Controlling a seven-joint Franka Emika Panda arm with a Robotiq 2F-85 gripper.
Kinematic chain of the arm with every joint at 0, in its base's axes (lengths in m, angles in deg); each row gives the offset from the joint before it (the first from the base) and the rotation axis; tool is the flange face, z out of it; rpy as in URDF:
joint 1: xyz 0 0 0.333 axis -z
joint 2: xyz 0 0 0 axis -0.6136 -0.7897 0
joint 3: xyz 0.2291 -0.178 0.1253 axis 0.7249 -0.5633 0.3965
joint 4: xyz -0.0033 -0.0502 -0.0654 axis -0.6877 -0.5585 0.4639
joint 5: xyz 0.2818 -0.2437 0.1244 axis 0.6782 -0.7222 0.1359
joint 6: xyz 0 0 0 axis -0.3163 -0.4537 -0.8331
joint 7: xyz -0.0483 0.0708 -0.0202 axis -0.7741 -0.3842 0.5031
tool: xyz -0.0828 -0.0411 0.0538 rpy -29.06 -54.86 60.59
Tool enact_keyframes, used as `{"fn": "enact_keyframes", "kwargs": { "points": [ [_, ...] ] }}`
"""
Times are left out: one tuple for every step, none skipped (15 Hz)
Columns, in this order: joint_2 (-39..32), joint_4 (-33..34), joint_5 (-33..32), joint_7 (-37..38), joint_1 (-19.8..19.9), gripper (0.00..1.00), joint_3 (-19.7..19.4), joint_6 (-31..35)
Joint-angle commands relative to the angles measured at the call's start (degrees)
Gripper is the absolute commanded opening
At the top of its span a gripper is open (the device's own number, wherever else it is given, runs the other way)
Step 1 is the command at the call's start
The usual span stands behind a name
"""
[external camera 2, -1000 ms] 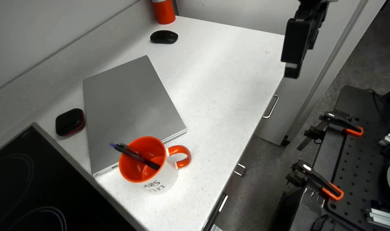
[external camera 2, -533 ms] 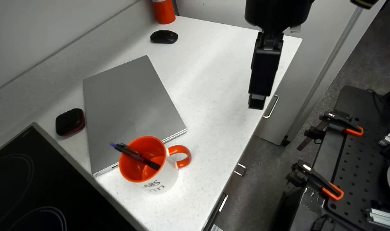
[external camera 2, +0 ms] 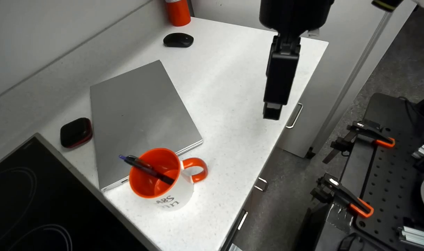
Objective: Pick up the pen from the cup and put it on the table
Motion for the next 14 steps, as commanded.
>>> {"fn": "enact_keyframes", "kwargs": {
  "points": [
    [-4.24,2.66,6.52,-5.26,-2.86,1.0,-0.82,6.12],
    [-5.57,3.49,8.35,-7.0,-3.68,1.0,-0.84,7.89],
    [-7.41,4.75,10.27,-8.84,-4.6,1.0,-0.86,9.42],
    [-9.32,6.02,12.18,-10.44,-5.34,1.0,-0.79,10.99],
    [-11.12,7.34,14.31,-12.27,-6.13,1.0,-0.6,12.81],
    [-12.67,8.57,16.5,-14.31,-6.81,1.0,-0.45,14.08],
    [-14.27,9.97,18.74,-16.13,-7.42,1.0,-0.05,15.45],
    [-16.0,11.31,20.55,-17.9,-7.67,1.0,0.46,16.83],
    [-17.5,12.71,22.19,-19.52,-7.81,1.0,1.09,17.68],
    [-18.94,14.26,23.98,-20.97,-7.79,1.0,1.94,18.21],
    [-20.12,15.5,25.5,-22.05,-7.56,1.0,2.91,18.45],
    [-20.84,16.61,26.9,-22.99,-7.14,1.0,3.86,17.69],
    [-21.27,17.38,28.2,-24.28,-6.7,1.0,4.68,16.52],
    [-18.94,14.49,24.85,-20.87,-5.35,1.0,5.35,17.03]
  ]
}}
